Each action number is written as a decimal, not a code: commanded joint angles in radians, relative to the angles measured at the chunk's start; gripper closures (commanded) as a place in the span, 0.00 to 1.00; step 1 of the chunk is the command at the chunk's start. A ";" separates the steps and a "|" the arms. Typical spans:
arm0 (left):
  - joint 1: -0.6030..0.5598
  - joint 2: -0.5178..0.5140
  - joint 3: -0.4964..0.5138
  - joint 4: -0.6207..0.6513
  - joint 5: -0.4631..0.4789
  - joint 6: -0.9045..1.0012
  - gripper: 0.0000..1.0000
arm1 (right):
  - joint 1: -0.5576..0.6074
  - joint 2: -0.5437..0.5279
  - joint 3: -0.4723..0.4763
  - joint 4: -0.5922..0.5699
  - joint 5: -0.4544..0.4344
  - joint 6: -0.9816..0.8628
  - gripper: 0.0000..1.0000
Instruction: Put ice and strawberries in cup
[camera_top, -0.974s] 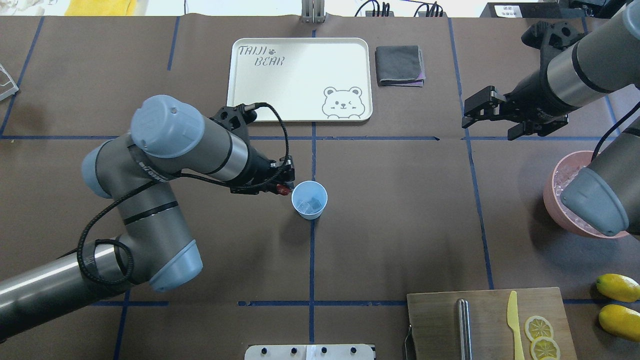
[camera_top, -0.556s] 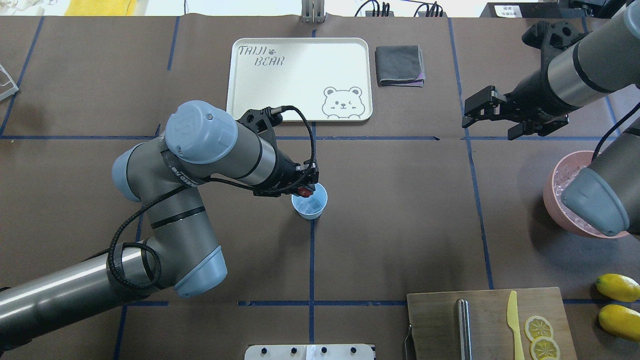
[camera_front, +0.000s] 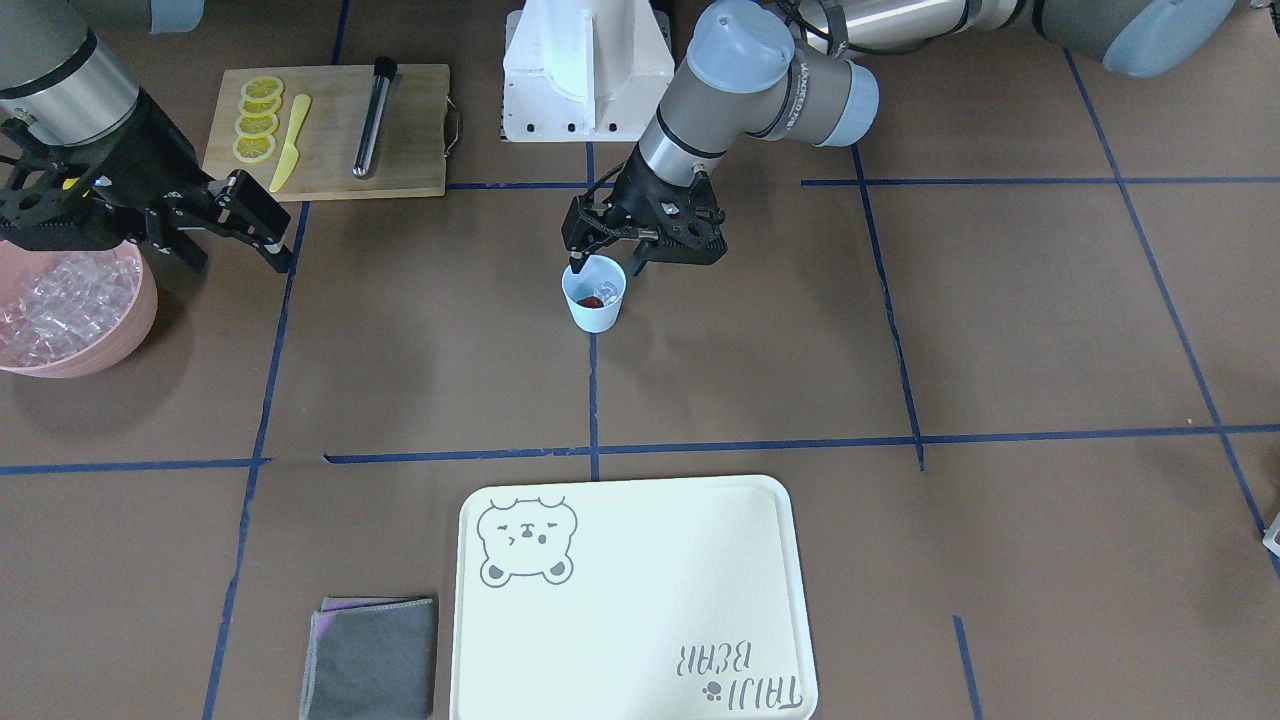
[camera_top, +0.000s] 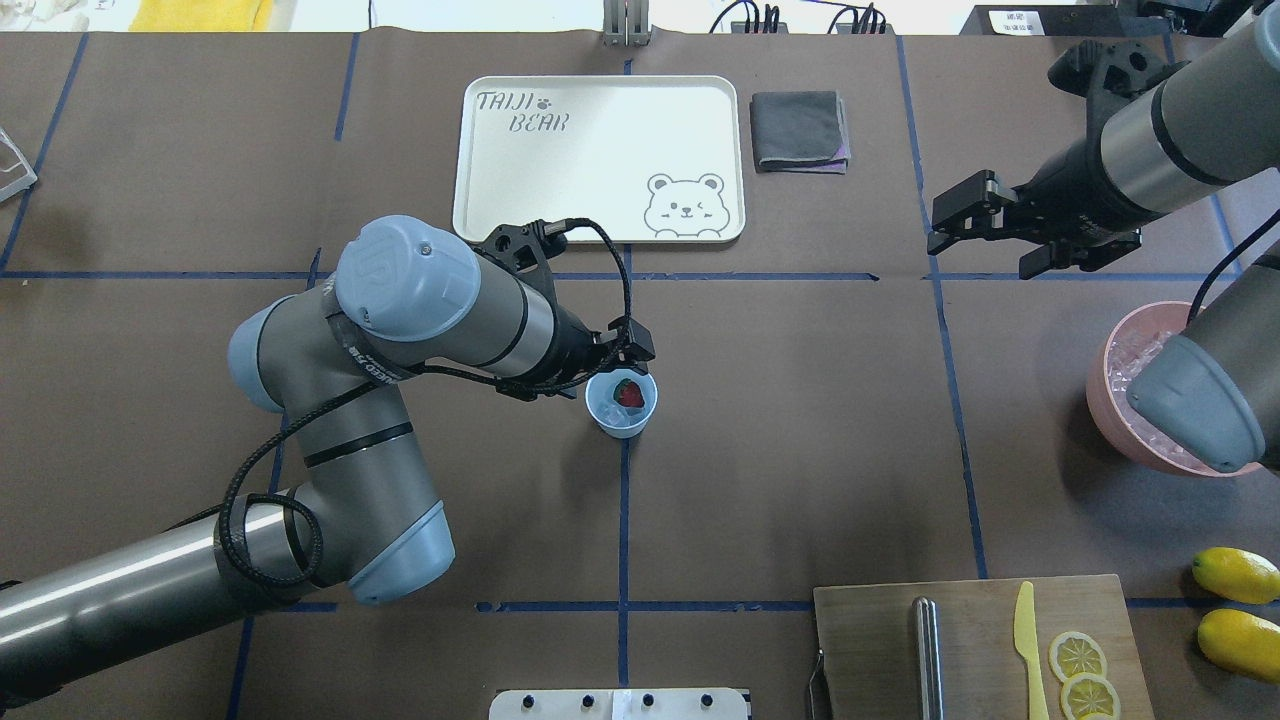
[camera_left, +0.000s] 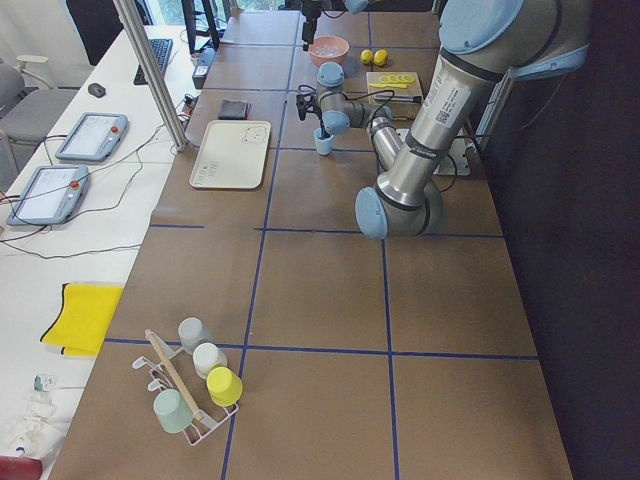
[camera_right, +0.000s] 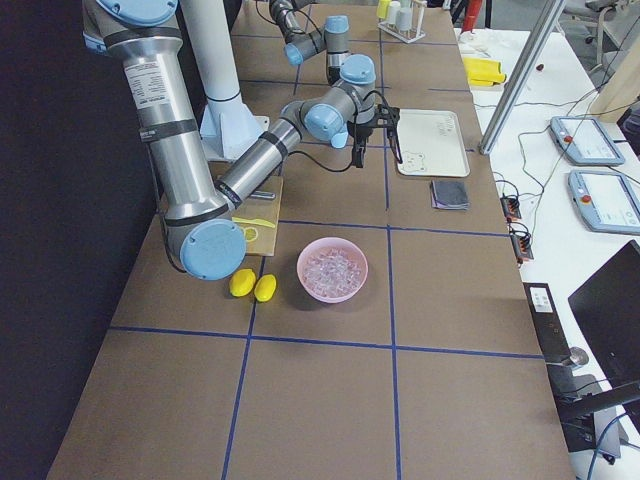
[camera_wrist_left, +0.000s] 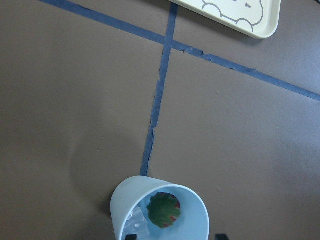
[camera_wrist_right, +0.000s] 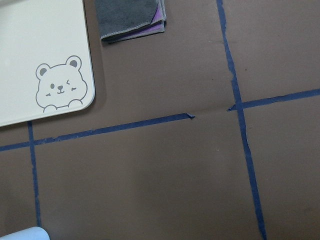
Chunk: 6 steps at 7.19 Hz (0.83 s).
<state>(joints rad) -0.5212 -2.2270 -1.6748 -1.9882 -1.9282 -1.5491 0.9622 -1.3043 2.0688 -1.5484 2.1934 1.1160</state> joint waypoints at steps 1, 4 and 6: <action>-0.057 0.105 -0.070 0.005 -0.009 0.004 0.10 | 0.111 -0.059 -0.012 -0.013 0.063 -0.160 0.01; -0.334 0.333 -0.152 0.046 -0.251 0.383 0.10 | 0.440 -0.119 -0.235 -0.036 0.213 -0.734 0.01; -0.507 0.456 -0.225 0.229 -0.285 0.795 0.11 | 0.564 -0.106 -0.336 -0.164 0.209 -1.076 0.01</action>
<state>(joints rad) -0.9201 -1.8458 -1.8567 -1.8737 -2.1900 -1.0031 1.4476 -1.4164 1.7986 -1.6402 2.3990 0.2507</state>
